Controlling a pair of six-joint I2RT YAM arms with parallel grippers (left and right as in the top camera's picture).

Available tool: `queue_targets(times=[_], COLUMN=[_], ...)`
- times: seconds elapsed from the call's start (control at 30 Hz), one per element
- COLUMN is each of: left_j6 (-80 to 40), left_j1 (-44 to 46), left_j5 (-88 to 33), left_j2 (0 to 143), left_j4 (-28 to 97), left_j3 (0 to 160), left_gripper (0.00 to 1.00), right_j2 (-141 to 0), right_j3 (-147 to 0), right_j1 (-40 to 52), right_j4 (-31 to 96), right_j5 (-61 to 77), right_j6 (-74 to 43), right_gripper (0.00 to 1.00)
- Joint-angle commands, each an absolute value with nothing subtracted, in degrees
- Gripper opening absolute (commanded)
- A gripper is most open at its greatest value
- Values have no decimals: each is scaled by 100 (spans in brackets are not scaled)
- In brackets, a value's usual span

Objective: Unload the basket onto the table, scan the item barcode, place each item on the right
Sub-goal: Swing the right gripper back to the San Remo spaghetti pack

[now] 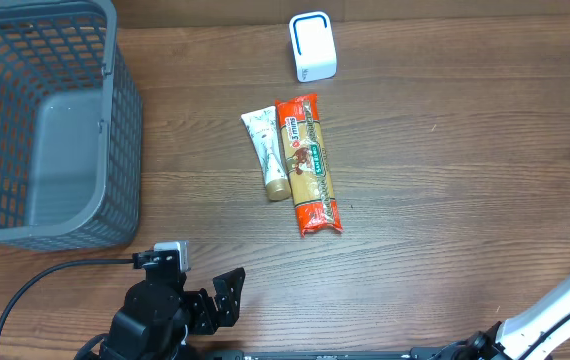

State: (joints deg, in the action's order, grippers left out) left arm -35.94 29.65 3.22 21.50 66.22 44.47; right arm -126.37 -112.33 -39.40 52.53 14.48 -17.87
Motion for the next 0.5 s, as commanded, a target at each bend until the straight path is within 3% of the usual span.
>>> queue_targets(times=[0.0,0.1,0.2,0.3,0.47], left_j6=[-3642,-3642,-3642,-3642,-3642], left_j1=[3002,3002,3002,3002,3002], left_j5=[316,316,318,316,318], left_j2=[2126,2126,2126,2126,2126], left_j4=[6622,6622,6622,6622,6622], left_j3=[4434,4434,4434,4434,4434], left_gripper=[99,100,100,100,100], right_j2=[-11990,-11992,-11992,-11996,-12003], right_j3=[-11522,-11511,-11509,-11469,-11220], right_j1=[-3800,-3485,-2908,-2115,-725], right_j4=[5166,5349,6036,6726,7035], right_j5=[4469,5857,5948,5343,3548], right_j6=[-1756,-1719,-928,-12,49], right_gripper=[100,100,100,100,100])
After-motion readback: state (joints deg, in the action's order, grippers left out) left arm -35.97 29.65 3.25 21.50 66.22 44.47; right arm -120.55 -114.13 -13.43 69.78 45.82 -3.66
